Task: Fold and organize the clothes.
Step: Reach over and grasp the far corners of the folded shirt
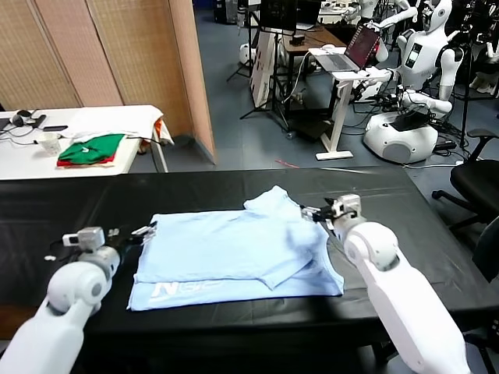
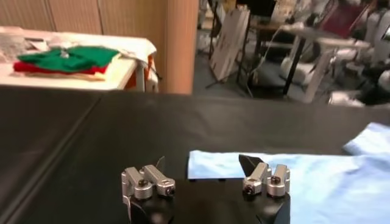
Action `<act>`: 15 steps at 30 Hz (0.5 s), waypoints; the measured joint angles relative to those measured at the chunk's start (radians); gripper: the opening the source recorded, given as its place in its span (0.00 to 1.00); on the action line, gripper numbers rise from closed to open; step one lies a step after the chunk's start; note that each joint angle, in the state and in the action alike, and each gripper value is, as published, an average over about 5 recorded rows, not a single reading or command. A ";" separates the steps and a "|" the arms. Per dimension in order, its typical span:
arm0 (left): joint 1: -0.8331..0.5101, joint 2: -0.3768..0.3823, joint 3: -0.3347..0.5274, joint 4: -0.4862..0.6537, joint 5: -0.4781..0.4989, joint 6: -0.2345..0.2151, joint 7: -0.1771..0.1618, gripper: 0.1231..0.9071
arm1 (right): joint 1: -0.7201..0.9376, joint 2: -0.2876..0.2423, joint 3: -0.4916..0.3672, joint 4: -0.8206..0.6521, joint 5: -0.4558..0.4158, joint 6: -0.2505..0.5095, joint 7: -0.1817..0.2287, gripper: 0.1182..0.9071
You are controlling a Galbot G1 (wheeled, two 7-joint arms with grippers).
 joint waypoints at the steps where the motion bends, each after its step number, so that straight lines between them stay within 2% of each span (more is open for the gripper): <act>1: -0.011 0.000 0.006 0.011 -0.003 0.000 0.001 1.00 | 0.010 0.004 -0.005 -0.016 0.001 0.000 -0.004 1.00; 10: -0.092 -0.010 0.044 0.100 -0.034 0.002 0.007 1.00 | 0.050 0.036 -0.028 -0.117 0.001 0.000 -0.016 1.00; 15: -0.114 -0.023 0.054 0.128 -0.059 0.021 0.011 1.00 | 0.063 0.052 -0.040 -0.145 -0.004 0.000 -0.025 0.99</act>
